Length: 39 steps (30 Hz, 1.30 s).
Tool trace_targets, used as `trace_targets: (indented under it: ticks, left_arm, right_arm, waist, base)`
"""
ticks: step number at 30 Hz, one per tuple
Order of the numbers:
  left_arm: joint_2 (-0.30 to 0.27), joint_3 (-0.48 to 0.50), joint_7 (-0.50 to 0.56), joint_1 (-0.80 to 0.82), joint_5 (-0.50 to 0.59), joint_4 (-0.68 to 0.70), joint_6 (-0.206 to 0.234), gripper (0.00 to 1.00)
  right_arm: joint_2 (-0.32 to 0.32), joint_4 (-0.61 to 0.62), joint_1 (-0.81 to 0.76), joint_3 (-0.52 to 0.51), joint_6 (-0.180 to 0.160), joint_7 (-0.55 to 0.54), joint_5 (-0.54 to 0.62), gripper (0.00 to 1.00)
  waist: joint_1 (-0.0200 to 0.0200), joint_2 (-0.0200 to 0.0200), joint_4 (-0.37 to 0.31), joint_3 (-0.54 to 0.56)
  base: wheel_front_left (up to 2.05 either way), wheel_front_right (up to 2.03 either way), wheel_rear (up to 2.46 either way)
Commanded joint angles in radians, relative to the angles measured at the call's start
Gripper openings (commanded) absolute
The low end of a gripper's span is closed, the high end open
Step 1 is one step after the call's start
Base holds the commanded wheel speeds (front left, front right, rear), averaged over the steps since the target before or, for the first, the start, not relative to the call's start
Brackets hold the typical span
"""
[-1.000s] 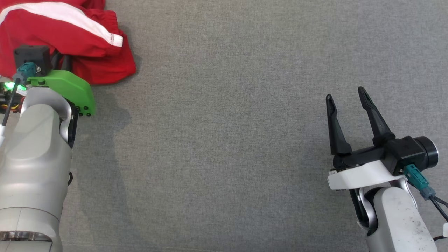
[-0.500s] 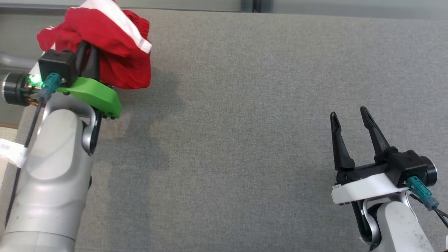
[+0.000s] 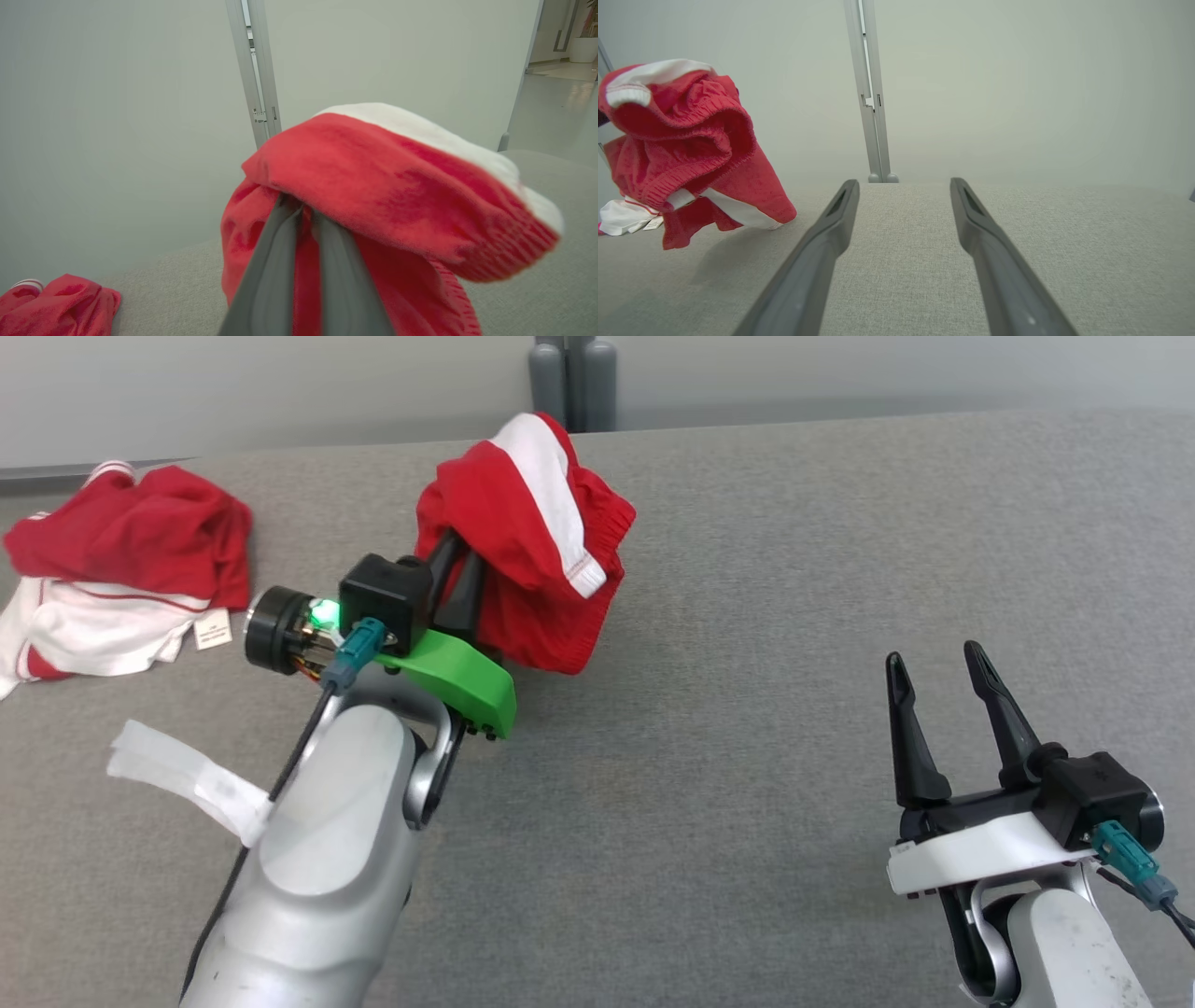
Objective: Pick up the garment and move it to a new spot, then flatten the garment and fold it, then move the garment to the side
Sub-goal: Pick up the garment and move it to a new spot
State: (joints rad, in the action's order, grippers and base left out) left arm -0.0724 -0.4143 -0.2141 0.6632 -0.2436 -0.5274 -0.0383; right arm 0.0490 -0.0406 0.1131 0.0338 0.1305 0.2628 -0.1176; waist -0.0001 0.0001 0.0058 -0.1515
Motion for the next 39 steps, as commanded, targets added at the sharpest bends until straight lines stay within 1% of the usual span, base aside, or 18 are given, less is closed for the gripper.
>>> trace_targets:
  ticks: [1,6,9,14,19,20,21,22,26,29,34,39]
  left_arm:
    - [0.006,-0.012,-0.008,-0.019,-0.010,-0.012,0.011,0.00]
    - [0.019,-0.075,-0.026,-0.044,-0.049,-0.073,0.029,0.00]
    - [0.020,-0.153,-0.034,-0.077,-0.108,-0.097,0.034,0.00]
    - [0.019,-0.283,-0.038,-0.110,-0.201,-0.137,0.054,0.00]
    - [0.019,-0.384,-0.035,-0.115,-0.284,-0.163,0.066,0.00]
    - [0.020,-0.404,-0.032,-0.111,-0.301,-0.169,0.065,0.38]
    - [0.020,-0.414,-0.034,-0.105,-0.308,-0.170,0.066,0.72]
    - [0.019,-0.423,-0.038,-0.096,-0.322,-0.172,0.072,1.00]
    - [0.020,-0.442,-0.048,-0.081,-0.349,-0.174,0.085,1.00]
    - [0.019,-0.428,-0.053,-0.092,-0.344,-0.169,0.087,1.00]
    - [-0.014,-0.320,-0.051,-0.176,-0.311,-0.076,0.111,1.00]
    - [-0.040,-0.230,-0.052,-0.269,-0.269,0.022,0.119,1.00]
  right_arm:
    - [0.003,0.000,0.007,0.001,0.000,0.003,-0.007,1.00]
    - [0.002,-0.002,0.008,-0.003,0.000,0.003,-0.025,1.00]
    - [0.002,-0.007,0.003,0.000,0.000,0.003,-0.031,1.00]
    - [0.002,-0.008,0.003,0.001,0.000,0.003,-0.037,1.00]
    - [0.002,-0.008,0.001,0.000,0.000,0.003,-0.034,1.00]
    - [0.002,-0.009,-0.001,0.001,0.000,0.003,-0.032,1.00]
    - [0.002,-0.009,-0.002,0.001,0.000,0.003,-0.031,1.00]
    - [0.002,-0.009,-0.005,0.000,0.000,0.003,-0.029,1.00]
    - [0.003,-0.012,-0.017,-0.006,0.000,0.003,-0.020,1.00]
    - [0.002,-0.013,-0.025,-0.009,0.000,0.003,-0.018,1.00]
    - [0.002,-0.016,-0.048,-0.025,0.000,0.003,-0.010,1.00]
    - [0.003,-0.017,-0.074,-0.037,0.000,0.003,-0.004,1.00]
  waist:
    - [0.0001,-0.0001,-0.098,-0.030]
    - [0.0001,-0.0001,-0.166,-0.066]
    - [0.0001,-0.0001,-0.194,-0.076]
    - [0.0001,-0.0001,-0.209,-0.079]
    - [0.0001,-0.0001,-0.193,-0.067]
    - [0.0001,-0.0001,-0.187,-0.063]
    - [0.0001,-0.0001,-0.182,-0.060]
    - [0.0001,-0.0001,-0.174,-0.054]
    - [0.0001,-0.0001,-0.143,-0.026]
    - [0.0001,-0.0001,-0.122,-0.002]
    - [0.0001,-0.0001,-0.085,0.047]
    - [0.0001,-0.0001,-0.057,0.088]
  base:
    - [0.00,0.00,0.00]
    - [0.00,0.00,0.00]
    - [0.00,0.00,0.00]
    - [0.00,0.00,0.00]
    - [0.00,0.00,0.00]
    - [0.00,0.00,0.00]
    - [0.00,0.00,0.00]
    - [0.00,0.00,0.00]
    - [0.00,0.00,0.00]
    - [0.00,0.00,0.00]
    - [0.00,0.00,0.00]
    - [0.00,0.00,0.00]
